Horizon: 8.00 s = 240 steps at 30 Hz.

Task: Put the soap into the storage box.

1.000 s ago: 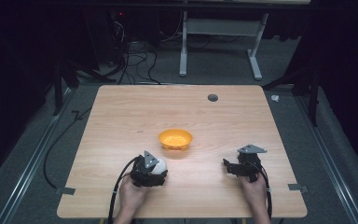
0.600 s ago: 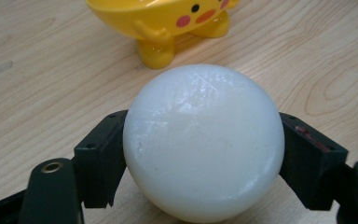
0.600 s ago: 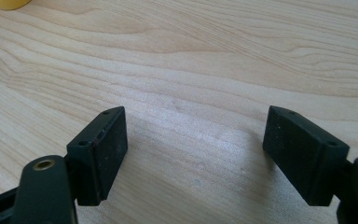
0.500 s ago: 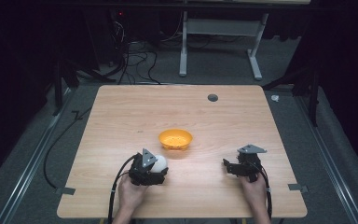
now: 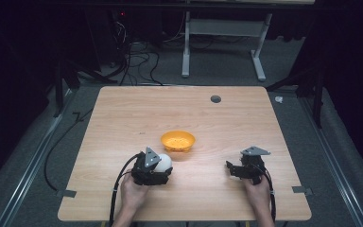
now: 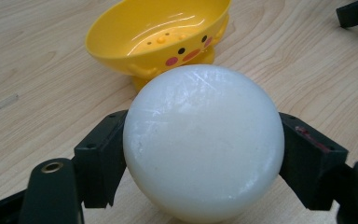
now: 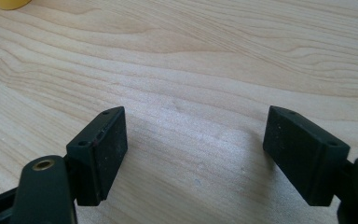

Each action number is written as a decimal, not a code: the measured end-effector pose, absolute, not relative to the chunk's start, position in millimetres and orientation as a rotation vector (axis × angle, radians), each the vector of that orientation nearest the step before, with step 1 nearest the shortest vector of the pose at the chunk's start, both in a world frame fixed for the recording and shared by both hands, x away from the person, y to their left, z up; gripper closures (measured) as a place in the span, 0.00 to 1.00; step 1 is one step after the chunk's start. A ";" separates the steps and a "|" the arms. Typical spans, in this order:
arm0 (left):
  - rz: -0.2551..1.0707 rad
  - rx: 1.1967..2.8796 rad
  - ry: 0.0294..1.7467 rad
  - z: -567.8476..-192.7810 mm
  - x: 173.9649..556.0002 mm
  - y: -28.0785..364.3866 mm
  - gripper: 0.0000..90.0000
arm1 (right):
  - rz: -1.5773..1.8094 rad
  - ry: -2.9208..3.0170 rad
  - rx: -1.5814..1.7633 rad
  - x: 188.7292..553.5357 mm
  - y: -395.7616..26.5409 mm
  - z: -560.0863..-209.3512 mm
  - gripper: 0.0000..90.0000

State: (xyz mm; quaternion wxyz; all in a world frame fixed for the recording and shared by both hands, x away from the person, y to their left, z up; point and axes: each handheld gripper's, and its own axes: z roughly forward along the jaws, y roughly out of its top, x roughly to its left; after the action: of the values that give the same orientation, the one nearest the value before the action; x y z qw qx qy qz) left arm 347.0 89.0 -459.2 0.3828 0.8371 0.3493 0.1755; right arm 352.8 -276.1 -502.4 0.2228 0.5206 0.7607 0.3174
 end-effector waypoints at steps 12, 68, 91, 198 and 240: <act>0.441 2.131 0.880 -453.2 350.8 87.3 0.27 | 0.876 2.102 1.437 352.8 -276.1 -502.4 0.25; 0.401 2.156 0.873 -418.9 396.8 66.1 0.27 | 0.882 2.103 1.439 352.6 -276.6 -502.4 0.24; 0.381 2.180 0.875 -416.0 427.1 51.8 0.27 | 0.878 2.102 1.437 352.7 -276.2 -502.5 0.25; 0.365 2.091 0.983 -424.8 438.5 70.3 0.28 | 0.875 2.104 1.435 352.1 -276.0 -502.5 0.25; 0.372 2.031 1.027 -423.2 406.1 109.4 0.27 | 0.873 2.106 1.431 352.2 -275.8 -502.5 0.24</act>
State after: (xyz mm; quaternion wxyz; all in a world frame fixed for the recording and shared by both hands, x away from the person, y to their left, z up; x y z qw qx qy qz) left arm 406.1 109.4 -423.2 0.4056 0.8050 0.4070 0.1476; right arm 352.2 -275.8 -502.5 0.2228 0.5183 0.7627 0.3163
